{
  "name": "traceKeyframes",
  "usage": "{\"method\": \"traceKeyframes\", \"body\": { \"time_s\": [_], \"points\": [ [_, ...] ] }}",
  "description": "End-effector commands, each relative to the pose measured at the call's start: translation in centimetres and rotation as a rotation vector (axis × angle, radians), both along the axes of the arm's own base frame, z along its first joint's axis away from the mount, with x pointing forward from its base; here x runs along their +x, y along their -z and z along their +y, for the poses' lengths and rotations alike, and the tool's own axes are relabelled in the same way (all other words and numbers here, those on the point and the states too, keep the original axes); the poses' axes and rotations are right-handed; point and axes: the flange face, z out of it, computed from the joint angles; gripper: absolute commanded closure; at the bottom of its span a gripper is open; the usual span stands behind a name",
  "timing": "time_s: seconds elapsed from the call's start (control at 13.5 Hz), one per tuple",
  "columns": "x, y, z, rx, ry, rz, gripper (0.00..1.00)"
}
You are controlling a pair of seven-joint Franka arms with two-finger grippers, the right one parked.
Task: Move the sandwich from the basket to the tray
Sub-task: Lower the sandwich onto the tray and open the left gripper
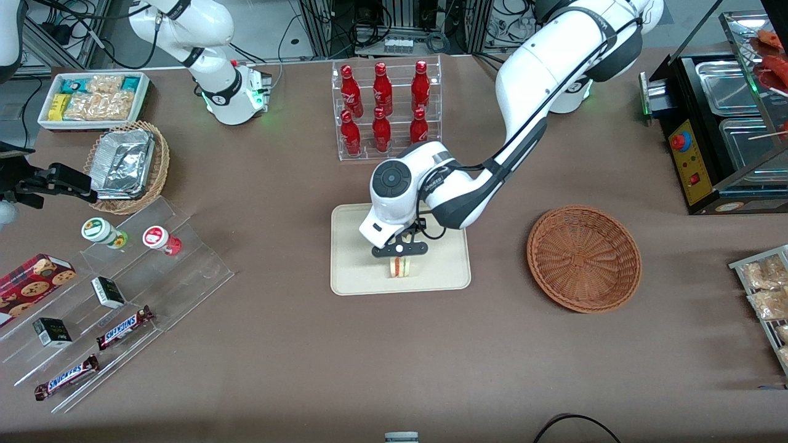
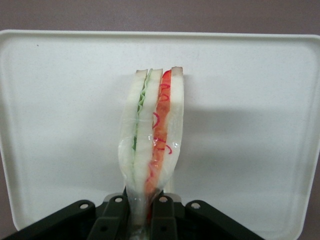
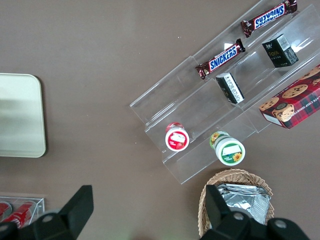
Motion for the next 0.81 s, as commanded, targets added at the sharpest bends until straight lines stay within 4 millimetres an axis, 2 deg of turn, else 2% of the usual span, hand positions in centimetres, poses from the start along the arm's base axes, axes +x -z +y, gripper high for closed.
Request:
{"method": "traceKeyframes", "body": {
  "time_s": [0.0, 0.22, 0.3, 0.37, 0.44, 0.74],
  "points": [
    [0.21, 0.96, -0.78, 0.001, 0.002, -0.013, 1.0],
    [-0.11, 1.68, -1.18, -0.006, 0.006, -0.012, 1.0],
    [-0.12, 1.77, -1.19, -0.007, 0.006, -0.01, 0.72],
    [-0.16, 1.84, -1.18, -0.005, 0.008, -0.01, 0.29],
    [-0.2, 1.9, -1.17, -0.004, 0.011, -0.009, 0.0],
    [-0.03, 1.13, -1.24, -0.012, 0.009, -0.02, 0.0]
  ]
}}
